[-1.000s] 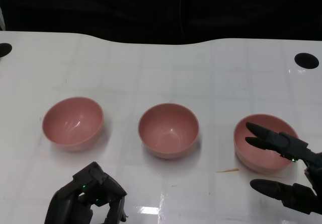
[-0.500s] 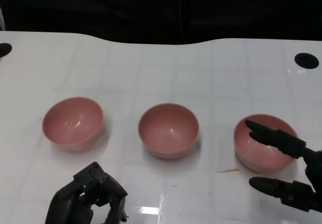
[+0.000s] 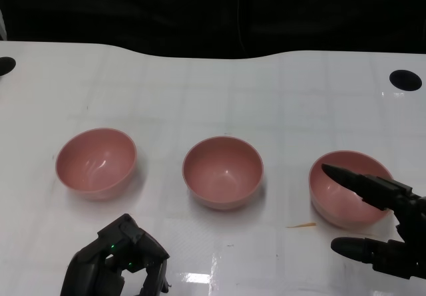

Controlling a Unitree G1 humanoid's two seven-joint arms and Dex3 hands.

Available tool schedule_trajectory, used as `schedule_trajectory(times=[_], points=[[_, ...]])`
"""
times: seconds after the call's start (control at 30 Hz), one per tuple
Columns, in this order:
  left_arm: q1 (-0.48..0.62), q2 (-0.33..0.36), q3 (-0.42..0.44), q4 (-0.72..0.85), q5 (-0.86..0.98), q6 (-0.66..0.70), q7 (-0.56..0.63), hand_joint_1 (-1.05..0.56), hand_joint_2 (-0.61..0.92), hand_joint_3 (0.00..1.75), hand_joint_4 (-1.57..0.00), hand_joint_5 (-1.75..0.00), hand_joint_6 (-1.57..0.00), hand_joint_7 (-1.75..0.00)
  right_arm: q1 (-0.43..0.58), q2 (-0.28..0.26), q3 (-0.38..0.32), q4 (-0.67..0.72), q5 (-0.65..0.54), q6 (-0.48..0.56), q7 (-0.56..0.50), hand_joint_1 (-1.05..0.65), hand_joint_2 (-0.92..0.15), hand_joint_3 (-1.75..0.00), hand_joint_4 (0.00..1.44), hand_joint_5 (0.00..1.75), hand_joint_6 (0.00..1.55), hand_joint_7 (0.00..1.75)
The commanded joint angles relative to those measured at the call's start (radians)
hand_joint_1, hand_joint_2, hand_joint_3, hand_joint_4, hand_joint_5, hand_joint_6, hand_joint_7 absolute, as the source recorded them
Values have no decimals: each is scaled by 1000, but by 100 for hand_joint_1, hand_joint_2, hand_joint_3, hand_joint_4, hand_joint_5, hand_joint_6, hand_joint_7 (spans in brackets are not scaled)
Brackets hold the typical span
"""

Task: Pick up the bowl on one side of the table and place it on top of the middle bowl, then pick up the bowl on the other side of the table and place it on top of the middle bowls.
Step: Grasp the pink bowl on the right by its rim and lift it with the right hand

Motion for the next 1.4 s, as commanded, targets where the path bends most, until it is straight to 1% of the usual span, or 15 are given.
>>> schedule_trajectory(times=[0.03, 0.2, 0.5, 0.77, 1.13, 1.4], points=[[9, 6, 3, -6, -9, -8, -1, -16, 56, 110, -86, -173, -85, -147, -2, -26, 1, -31, -49, 41, -27, -63, -92, -1, 38, 9, 34, 0], [9, 6, 3, -5, -6, -12, 0, -16, 56, 110, -86, -173, -85, -148, -11, -44, 18, -45, -139, 87, -58, -65, -92, -4, 36, 9, 30, 0], [14, 6, 2, -14, -13, -3, -1, -17, 55, 111, -86, -172, -85, -147, -31, -76, 61, -32, -251, 158, -121, -66, -92, -6, 31, 7, 23, 0], [14, 5, 1, -11, -12, -9, -1, -18, 56, 108, -86, -173, -85, -147, -53, -114, 108, -15, -367, 204, -207, -64, -92, -5, 32, 8, 24, 1], [21, 4, -3, -22, -15, -3, -2, -18, 58, 105, -86, -172, -85, -146, -88, -162, 174, 0, -455, 293, -236, -65, -92, -12, 31, 9, 24, 0], [25, 4, -4, -25, -19, -3, -4, -18, 59, 103, -86, -172, -85, -147, -111, -174, 220, 17, -492, 348, -243, -66, -92, -13, 30, 10, 24, 1]])
